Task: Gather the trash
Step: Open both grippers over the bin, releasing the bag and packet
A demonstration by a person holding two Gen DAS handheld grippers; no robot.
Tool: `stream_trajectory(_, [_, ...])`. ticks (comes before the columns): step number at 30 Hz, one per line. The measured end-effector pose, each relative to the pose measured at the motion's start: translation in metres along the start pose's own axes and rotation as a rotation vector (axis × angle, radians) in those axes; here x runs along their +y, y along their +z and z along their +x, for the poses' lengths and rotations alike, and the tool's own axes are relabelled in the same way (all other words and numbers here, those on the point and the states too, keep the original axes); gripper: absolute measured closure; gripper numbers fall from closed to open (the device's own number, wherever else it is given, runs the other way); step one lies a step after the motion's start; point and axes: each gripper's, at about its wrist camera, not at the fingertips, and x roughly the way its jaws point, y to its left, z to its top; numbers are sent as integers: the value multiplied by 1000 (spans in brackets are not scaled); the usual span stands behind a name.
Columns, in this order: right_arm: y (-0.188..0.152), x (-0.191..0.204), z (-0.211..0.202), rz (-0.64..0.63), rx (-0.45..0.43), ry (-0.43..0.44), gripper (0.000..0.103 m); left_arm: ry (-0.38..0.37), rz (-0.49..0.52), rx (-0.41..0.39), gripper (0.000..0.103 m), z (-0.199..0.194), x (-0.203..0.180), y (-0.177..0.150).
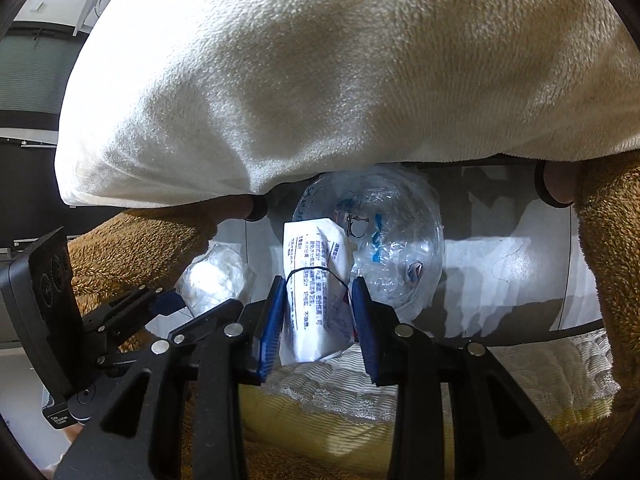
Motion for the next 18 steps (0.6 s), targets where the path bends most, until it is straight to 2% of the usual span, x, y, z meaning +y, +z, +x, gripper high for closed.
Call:
stream_trajectory(2, [1, -1, -1, 5, -2, 3, 62, -5, -4, 10, 54, 1, 0, 0])
stream_trajectory(3, [1, -1, -1, 6, -3, 2, 61, -4, -2, 18, 42, 3, -1, 0])
stream_trajectory(5, [1, -2, -1, 6, -4, 0, 61, -6, -12, 15, 33, 2, 0, 0])
stream_trajectory(18, [0, 0, -11, -9, -39, 10, 60, -7, -22, -55, 33, -12, 3, 2])
